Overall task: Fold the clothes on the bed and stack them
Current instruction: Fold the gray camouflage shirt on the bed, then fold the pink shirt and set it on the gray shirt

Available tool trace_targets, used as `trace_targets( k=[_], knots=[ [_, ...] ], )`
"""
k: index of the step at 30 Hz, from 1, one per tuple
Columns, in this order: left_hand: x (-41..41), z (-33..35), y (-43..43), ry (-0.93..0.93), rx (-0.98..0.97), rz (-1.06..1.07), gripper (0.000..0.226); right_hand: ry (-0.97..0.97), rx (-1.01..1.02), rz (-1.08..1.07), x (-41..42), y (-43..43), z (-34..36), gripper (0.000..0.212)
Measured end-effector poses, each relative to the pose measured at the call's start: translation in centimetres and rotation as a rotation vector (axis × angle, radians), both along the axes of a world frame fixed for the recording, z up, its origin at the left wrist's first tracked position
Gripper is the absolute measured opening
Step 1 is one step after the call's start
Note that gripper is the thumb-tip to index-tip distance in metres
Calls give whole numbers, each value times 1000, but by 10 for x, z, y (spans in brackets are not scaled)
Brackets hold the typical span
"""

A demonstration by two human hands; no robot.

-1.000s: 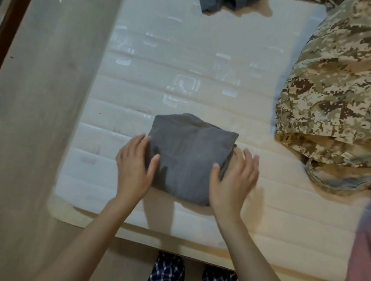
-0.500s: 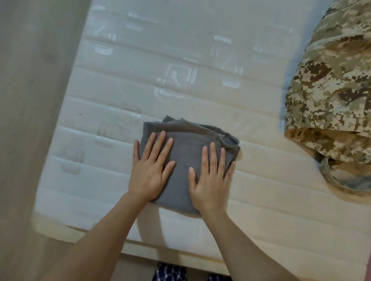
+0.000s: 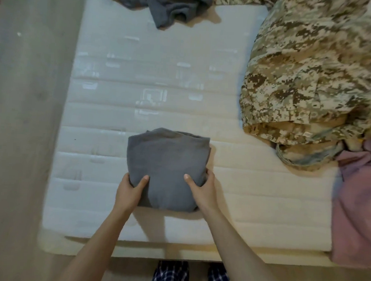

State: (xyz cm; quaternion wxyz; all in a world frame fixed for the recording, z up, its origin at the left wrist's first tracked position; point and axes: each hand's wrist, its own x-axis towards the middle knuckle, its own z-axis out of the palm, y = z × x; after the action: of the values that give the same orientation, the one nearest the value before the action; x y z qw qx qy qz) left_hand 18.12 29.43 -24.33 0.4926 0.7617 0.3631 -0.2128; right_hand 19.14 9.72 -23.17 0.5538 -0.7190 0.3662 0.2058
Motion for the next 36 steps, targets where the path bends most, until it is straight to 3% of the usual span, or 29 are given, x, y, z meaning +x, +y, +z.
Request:
trace_targets(
  k=[3,8,11,13,15,17,20,21,23,25,27,30,32,34,35,36],
  knots=[
    [-1,10,-22,-5,-93,-35,33,14,-4,-8,1,-29,10,68],
    [-25,12,-81,96,-118,-83,41,49,-78,42,-29,-91,20,58],
    [-36,12,-109,132,17,-136,33,88,30,119,-44,-125,21,56],
    [-38,19,-118,105,232,-207,34,100,29,149,-51,-149,25,51],
    [-41,27,-126,54,500,-325,46,68,-90,159,-58,-182,32,45],
    [-49,37,-141,-115,682,-504,47,-50,-291,175,-65,-230,44,39],
    [-67,45,-180,-344,772,-950,44,-205,-743,193,-64,-318,62,34],
    [-72,46,-198,-322,744,-1026,42,-222,-892,170,-61,-349,67,34],
    [-75,47,-232,-141,668,-988,49,-255,-1068,93,-48,-407,70,37],
    [-75,47,-260,4,651,-844,58,-185,-1012,30,-33,-453,67,55],
    [-74,49,-278,57,680,-796,62,-79,-821,45,-17,-487,58,73],
    [-72,56,-294,87,724,-879,54,97,-513,261,-2,-508,40,86],
    [-70,66,-305,109,736,-920,47,191,-415,353,-5,-508,34,49],
    [-69,79,-320,100,706,-944,46,175,-306,242,-13,-503,34,9],
    [-68,85,-328,86,678,-954,46,142,-245,177,-17,-501,37,5],
    [-67,94,-338,64,647,-961,47,101,-202,134,-22,-501,41,14]
  ],
)
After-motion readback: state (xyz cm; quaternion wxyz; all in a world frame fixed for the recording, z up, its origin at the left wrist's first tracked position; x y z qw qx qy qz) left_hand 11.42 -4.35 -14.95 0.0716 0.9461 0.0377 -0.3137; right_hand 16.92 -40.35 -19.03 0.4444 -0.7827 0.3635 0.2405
